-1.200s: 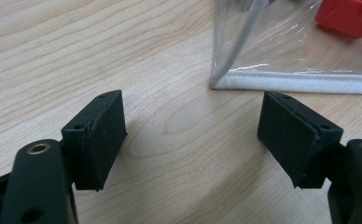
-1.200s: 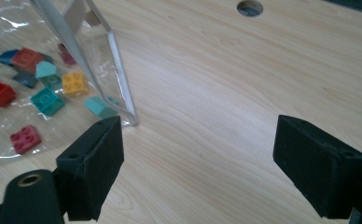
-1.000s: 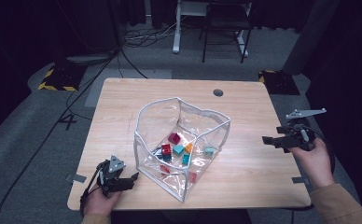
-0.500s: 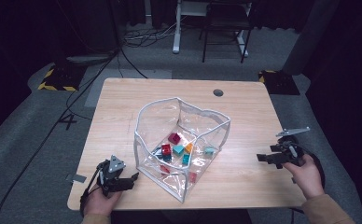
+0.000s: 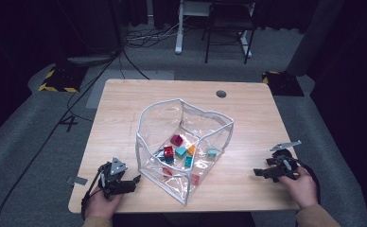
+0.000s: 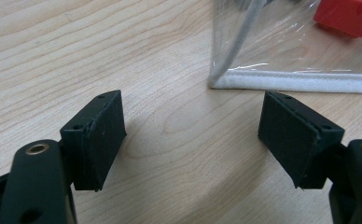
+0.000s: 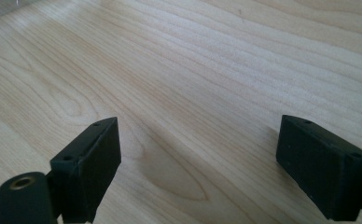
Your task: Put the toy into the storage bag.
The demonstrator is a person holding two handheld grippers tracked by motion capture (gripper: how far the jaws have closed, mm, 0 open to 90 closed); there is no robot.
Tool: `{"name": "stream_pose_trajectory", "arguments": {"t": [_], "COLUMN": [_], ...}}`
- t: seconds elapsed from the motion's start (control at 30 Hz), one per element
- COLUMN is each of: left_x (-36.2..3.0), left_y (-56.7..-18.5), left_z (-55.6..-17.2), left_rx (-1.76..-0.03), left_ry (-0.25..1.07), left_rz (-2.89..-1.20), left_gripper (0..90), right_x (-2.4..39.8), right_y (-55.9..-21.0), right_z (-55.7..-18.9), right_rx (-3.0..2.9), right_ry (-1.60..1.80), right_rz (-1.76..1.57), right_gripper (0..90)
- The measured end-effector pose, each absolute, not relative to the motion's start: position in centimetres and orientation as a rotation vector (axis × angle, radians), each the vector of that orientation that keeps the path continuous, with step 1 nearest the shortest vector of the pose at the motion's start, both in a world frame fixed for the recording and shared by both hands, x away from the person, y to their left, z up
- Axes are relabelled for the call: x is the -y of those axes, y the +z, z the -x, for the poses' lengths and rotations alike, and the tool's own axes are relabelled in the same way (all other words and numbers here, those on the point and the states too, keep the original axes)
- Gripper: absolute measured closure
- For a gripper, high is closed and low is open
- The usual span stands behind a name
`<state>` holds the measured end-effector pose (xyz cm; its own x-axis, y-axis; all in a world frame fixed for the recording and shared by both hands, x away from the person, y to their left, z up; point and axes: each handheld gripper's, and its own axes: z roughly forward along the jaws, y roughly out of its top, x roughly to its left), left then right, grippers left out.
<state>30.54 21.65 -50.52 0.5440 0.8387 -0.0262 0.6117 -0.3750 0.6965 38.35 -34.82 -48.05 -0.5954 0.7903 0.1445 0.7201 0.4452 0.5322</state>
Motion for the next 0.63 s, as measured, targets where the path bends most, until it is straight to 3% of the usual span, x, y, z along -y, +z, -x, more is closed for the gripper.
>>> {"name": "stream_pose_trajectory", "arguments": {"t": [0.13, 0.23, 0.63], "left_x": [-21.7, -21.6, -21.6], "left_y": [-50.5, -50.5, -50.5], "left_z": [-30.5, -30.5, -30.5], "left_rx": [-1.165, -1.164, -1.162], "left_ry": [0.44, 0.439, 0.438], "left_rz": [-2.117, -2.118, -2.119], "left_gripper": [23.2, 23.2, 22.9], "right_x": [34.4, 34.1, 34.4], "right_y": [-48.8, -50.1, -50.6], "right_z": [-37.8, -37.1, -36.9], "right_rx": [-2.505, -2.443, -2.457], "right_ry": [0.871, 0.946, 1.023], "right_rz": [-1.221, -1.1, -0.999], "right_gripper": [11.9, 0.0, 0.0]}}
